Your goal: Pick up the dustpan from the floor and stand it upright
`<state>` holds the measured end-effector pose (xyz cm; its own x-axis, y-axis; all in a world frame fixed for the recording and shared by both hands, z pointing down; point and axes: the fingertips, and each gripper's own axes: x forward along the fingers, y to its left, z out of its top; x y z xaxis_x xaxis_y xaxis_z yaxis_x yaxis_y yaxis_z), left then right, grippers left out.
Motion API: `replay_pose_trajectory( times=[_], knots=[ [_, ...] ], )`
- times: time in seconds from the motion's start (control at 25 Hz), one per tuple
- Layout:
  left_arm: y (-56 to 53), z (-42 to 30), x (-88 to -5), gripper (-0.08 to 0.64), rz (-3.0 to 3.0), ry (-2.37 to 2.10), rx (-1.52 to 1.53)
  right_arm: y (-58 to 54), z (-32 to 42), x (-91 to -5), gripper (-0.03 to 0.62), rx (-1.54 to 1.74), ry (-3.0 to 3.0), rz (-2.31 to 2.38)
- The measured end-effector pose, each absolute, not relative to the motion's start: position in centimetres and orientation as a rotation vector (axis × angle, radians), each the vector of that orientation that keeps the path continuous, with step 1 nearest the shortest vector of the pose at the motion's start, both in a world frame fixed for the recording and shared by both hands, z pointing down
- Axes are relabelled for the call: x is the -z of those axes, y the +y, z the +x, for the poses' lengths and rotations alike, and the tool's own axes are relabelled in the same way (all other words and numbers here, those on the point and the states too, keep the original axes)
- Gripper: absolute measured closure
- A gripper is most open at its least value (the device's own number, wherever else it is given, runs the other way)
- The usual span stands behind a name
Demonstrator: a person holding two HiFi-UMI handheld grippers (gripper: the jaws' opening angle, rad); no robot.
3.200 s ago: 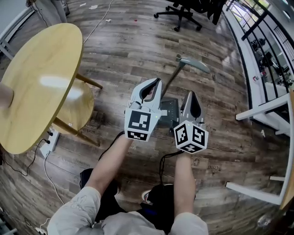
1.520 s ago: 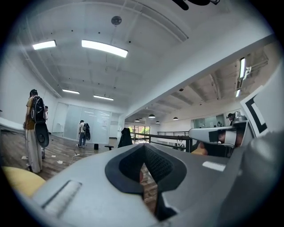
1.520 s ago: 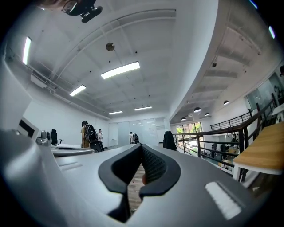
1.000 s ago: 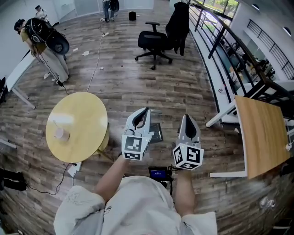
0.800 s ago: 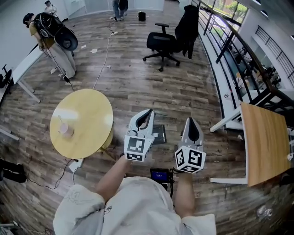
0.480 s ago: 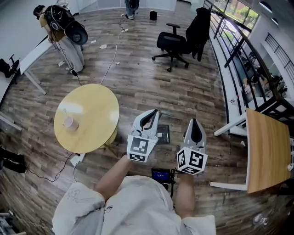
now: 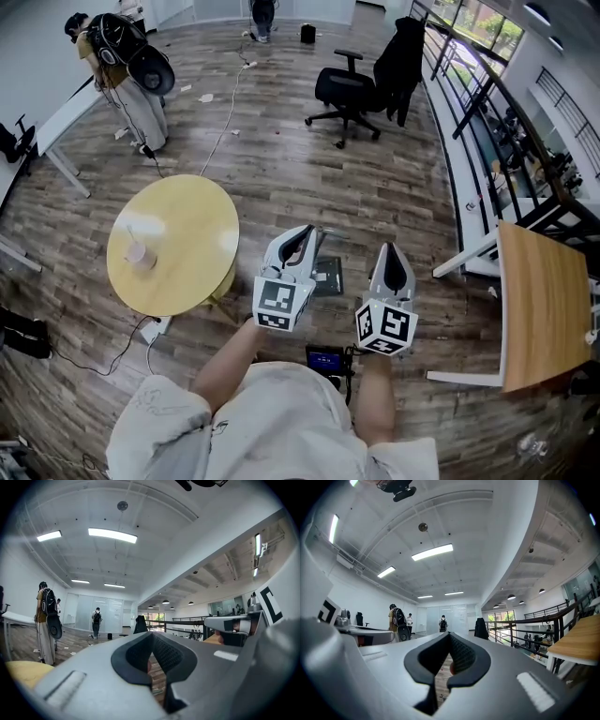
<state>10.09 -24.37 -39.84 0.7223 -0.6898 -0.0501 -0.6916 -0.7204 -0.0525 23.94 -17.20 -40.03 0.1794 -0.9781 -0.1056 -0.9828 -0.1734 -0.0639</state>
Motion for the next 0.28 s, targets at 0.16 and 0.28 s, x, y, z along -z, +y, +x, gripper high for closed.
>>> replay_pose_trajectory(
  times=[0.16, 0.28],
  knots=[
    [-25.3, 11.9, 39.6, 0.541, -2.88, 1.14, -0.052, -18.3, 25.5, 40.2, 0.588, -0.058, 1.939, -2.323],
    [-26.1, 12.4, 39.2, 0.541, -2.876, 1.133, -0.047, -19.2, 25.5, 39.8, 0.588, -0.069, 1.937, -2.328]
  ],
)
